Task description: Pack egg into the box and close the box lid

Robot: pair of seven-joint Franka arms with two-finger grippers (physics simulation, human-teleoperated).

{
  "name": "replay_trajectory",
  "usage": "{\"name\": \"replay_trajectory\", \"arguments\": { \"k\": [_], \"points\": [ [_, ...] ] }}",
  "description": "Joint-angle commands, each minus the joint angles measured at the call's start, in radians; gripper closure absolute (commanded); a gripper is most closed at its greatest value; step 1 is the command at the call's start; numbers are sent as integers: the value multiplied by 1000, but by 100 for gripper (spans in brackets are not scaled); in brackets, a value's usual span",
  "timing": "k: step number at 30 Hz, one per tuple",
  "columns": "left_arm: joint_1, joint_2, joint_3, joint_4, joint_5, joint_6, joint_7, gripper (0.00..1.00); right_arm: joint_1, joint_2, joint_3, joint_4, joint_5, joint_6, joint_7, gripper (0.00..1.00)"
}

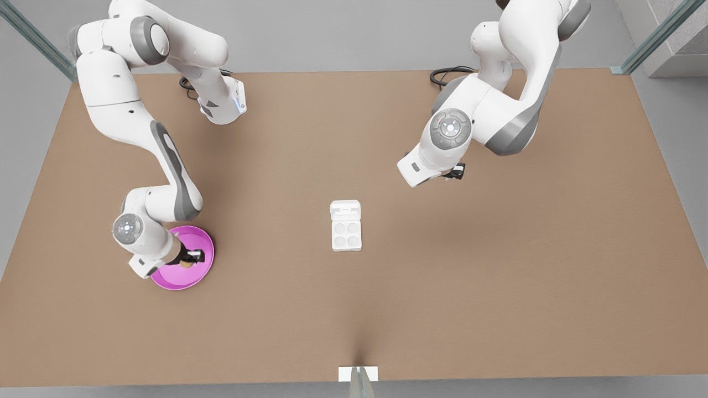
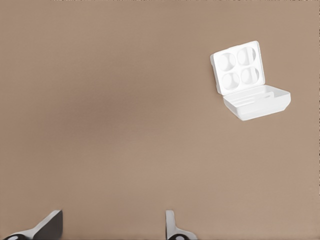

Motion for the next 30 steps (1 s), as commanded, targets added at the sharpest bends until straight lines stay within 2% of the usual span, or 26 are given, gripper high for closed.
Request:
{"name": "replay_trajectory", "arguments": {
  "k": [1,6,9,10,12,14,16,22,24,30],
  "points": [
    [8,0,1,4,2,5,-35,0,46,-5,-3,31,20,-121,202,60],
    [16,5,2,6,5,5,-33,0,189,8,-14,145,64,-251,351,59],
    [16,12,4,3,6,23,-33,0,264,8,-22,162,110,-261,408,58],
    [16,14,4,3,8,25,-33,0,306,9,-43,170,139,-264,416,58],
    [16,17,5,3,8,23,-33,0,450,12,-155,196,208,-274,431,58],
    [22,17,5,3,8,23,-32,0,542,24,-209,225,253,-294,478,58],
    [25,18,5,1,8,23,-29,0,683,43,-318,266,311,-316,537,58],
    [25,20,5,3,10,25,-29,0,777,136,-333,423,349,-397,673,57],
    [25,18,5,1,10,23,-29,0,884,170,-413,452,397,-419,709,56],
    [24,-2,1,13,0,-2,-35,0,950,245,-411,575,415,-469,828,56]
  ]
}}
